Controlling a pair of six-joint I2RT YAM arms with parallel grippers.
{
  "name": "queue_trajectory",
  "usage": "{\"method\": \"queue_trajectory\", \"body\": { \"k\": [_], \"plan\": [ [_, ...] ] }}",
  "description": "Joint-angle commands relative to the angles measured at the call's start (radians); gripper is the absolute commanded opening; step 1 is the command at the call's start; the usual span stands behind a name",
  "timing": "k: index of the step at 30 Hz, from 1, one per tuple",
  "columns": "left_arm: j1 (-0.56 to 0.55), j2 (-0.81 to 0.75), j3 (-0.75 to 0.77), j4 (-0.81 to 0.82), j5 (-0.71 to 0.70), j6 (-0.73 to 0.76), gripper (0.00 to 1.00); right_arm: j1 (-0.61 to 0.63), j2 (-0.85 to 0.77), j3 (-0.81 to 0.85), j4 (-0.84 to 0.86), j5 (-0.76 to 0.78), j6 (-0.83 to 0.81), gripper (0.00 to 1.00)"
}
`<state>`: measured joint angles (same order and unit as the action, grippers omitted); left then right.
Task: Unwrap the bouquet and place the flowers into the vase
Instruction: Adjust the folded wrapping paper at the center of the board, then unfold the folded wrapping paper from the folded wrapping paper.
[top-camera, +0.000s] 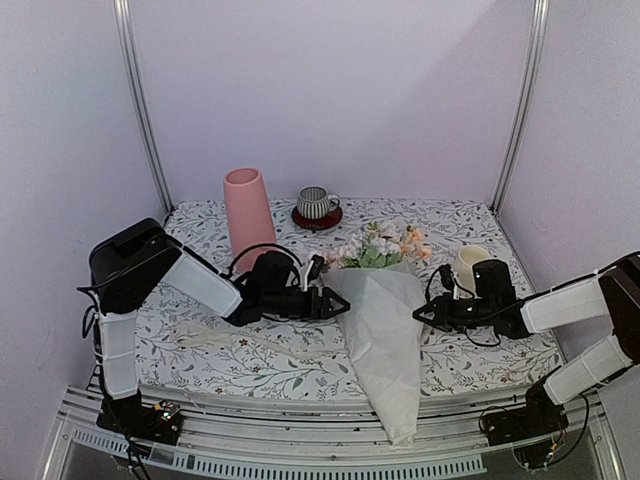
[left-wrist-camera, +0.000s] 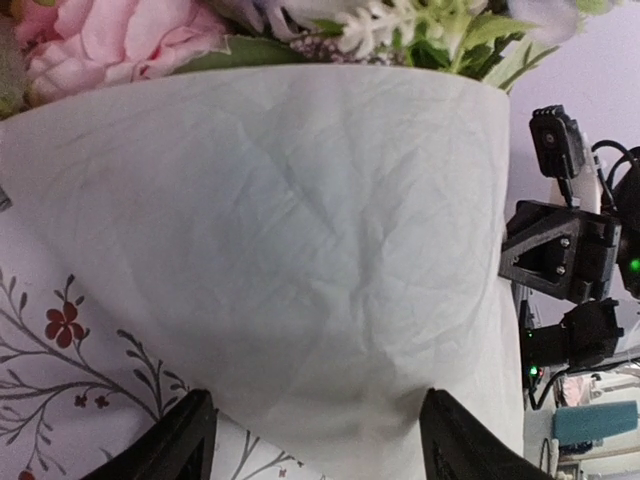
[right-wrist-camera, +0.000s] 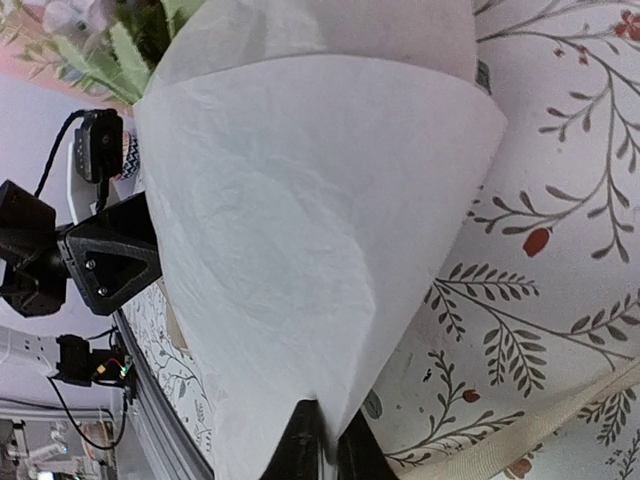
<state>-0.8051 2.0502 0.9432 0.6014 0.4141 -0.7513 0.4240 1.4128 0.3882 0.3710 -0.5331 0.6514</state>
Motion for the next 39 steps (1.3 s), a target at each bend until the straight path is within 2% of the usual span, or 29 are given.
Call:
{"method": "queue_trajectory", "body": {
  "k": [1,4,6,8,11,13,17,24,39],
  "plan": [
    [-0.004,-0.023,-0.018,-0.008,-0.013,0.018,0.74,-0.005,-0.017,-0.01,-0.016,0.013,-0.015,0.15],
    [-0.004,-0.061,-0.051,-0.008,-0.031,0.025,0.82,-0.005,-0.021,-0.003,-0.023,0.012,-0.022,0.36],
    [-0.003,-0.092,-0.078,-0.006,-0.045,0.029,0.87,-0.004,-0.023,0.003,-0.029,0.013,-0.028,0.54],
    [-0.004,-0.134,-0.106,-0.002,-0.059,0.032,0.89,-0.005,-0.02,0.011,-0.035,0.007,-0.031,0.68],
    [-0.006,-0.176,-0.144,-0.004,-0.075,0.034,0.9,-0.005,-0.008,0.025,-0.04,-0.016,-0.042,0.83],
    [-0.006,-0.203,-0.168,-0.007,-0.085,0.036,0.9,-0.005,-0.001,0.031,-0.038,-0.028,-0.046,0.88],
    [-0.008,-0.253,-0.196,-0.026,-0.113,0.043,0.9,-0.005,0.018,0.045,-0.037,-0.045,-0.05,0.91],
    [-0.008,-0.341,-0.219,-0.088,-0.17,0.072,0.9,-0.004,0.043,0.065,-0.016,-0.103,-0.046,0.9],
    [-0.011,-0.504,-0.238,-0.201,-0.262,0.12,0.88,0.002,-0.12,0.132,-0.088,-0.182,-0.048,0.86]
  ]
}}
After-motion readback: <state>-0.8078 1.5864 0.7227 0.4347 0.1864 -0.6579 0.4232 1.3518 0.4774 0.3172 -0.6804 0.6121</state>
